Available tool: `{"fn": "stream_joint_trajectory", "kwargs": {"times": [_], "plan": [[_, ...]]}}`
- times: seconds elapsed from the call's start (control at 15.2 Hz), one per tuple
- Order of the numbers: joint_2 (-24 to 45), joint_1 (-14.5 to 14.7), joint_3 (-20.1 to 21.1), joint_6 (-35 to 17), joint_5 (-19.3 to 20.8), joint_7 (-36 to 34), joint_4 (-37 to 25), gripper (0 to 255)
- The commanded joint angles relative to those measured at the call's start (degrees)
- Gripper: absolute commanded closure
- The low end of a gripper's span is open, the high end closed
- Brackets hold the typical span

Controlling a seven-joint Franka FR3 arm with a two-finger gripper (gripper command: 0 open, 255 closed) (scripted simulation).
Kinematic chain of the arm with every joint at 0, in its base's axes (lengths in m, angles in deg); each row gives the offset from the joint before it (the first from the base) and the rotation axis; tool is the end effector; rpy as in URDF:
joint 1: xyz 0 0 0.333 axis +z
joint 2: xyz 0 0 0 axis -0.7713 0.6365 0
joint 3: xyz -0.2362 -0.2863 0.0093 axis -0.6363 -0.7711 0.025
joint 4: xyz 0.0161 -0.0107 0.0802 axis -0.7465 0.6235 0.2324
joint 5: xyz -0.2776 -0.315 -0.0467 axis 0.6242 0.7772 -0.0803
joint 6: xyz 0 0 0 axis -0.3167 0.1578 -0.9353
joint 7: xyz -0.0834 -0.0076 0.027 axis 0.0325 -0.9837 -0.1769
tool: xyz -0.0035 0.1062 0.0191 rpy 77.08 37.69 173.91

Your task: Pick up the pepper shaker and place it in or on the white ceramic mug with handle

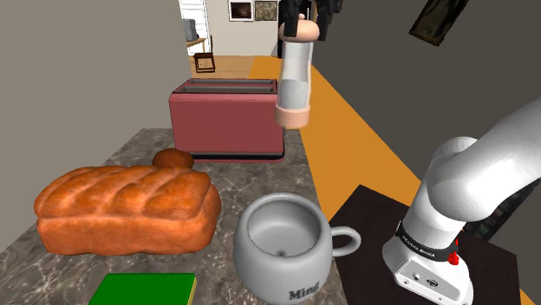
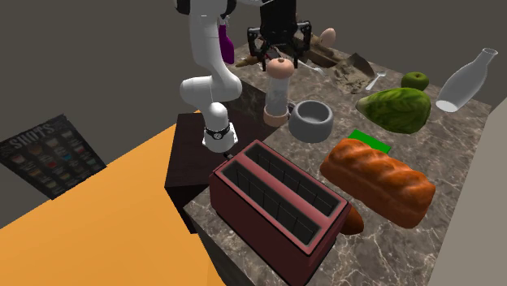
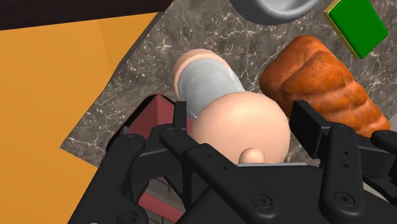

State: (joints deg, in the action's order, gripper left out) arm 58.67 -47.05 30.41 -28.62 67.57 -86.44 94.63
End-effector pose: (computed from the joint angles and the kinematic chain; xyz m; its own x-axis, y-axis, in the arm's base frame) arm 0.2917 0.2078 0.8135 0.9941 -0.1074 -0.0165 -0.1086 -0.9871 -0.1173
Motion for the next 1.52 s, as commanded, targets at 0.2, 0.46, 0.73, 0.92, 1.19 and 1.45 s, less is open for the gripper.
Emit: {"fn": "stream_joint_trajectory", "kwargs": {"times": [0.2, 0.46, 0.73, 0.92, 1.19, 1.45], "plan": [[0.05, 1.18, 4.86, 2.91, -2.54, -7.53, -4.69, 255], [1.05, 1.8, 9.25, 4.91, -4.34, -13.93, -9.32, 255], [3.34, 2.03, 14.55, 6.74, -5.61, -21.0, -15.26, 255], [4.68, 2.05, 18.24, 7.01, -6.16, -25.34, -18.07, 255], [1.45, 2.72, 17.08, 4.02, -7.09, -23.58, -11.86, 255], [-1.33, 3.37, 16.38, 1.16, -7.85, -22.13, -6.22, 255]]}}
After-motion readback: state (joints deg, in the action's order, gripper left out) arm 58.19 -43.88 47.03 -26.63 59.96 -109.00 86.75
